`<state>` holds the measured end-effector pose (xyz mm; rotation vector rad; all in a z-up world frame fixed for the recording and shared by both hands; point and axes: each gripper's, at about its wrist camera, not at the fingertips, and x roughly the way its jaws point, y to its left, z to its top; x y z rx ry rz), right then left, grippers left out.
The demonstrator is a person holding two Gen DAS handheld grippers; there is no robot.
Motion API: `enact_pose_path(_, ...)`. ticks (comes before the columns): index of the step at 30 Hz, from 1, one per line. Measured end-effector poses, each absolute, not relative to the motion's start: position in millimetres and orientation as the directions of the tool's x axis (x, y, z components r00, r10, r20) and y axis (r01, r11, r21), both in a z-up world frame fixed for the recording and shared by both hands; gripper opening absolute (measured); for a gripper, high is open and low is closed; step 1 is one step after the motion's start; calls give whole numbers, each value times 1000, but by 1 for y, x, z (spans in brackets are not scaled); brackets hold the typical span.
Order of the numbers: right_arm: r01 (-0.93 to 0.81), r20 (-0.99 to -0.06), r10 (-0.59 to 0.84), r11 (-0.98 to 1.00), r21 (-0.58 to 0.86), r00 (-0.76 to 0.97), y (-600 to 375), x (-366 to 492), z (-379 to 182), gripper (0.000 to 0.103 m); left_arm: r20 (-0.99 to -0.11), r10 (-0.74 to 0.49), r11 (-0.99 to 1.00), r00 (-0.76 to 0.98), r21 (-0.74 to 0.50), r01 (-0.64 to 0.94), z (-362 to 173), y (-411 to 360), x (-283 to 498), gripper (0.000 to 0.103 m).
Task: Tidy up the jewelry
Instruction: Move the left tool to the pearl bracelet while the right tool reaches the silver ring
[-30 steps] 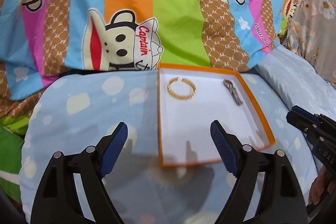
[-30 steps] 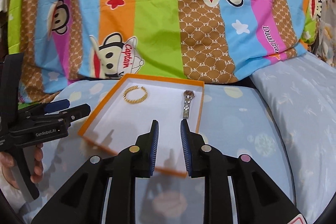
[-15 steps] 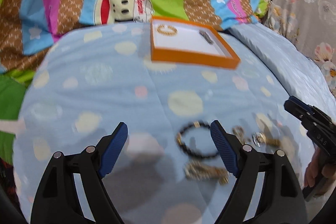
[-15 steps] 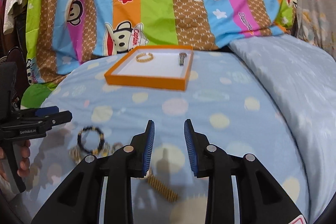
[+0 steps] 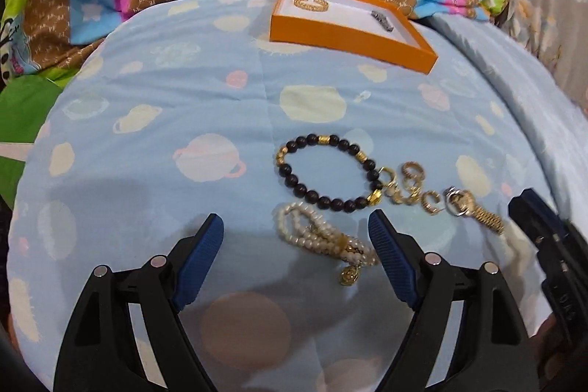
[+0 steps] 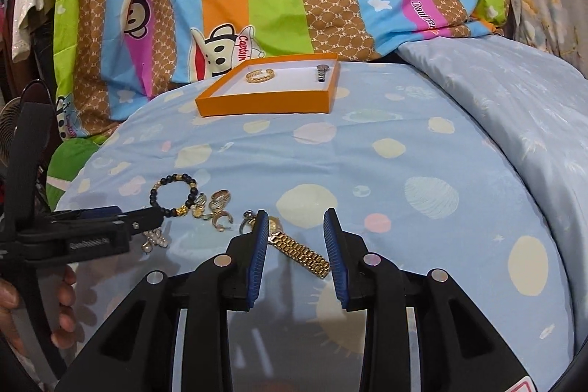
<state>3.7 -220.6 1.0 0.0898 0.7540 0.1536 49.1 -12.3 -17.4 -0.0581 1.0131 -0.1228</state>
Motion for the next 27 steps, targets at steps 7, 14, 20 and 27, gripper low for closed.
enact_pose_path(7,-165,-689,198,980,115,697,-202,7,-1,37,-838,-96,993,537,-41,114,-18,1,39,80)
enact_pose_path(14,-212,-715,198,975,71,670,-181,17,-7,37,-830,-144,986,540,-73,150,-17,19,38,72)
enact_pose_path(20,-205,-741,197,975,82,641,-180,27,-14,36,-801,-193,977,566,-106,184,-16,23,34,46)
enact_pose_path(27,-193,-760,167,980,56,628,-176,32,-18,32,-787,-212,971,579,-102,217,-17,18,32,33)
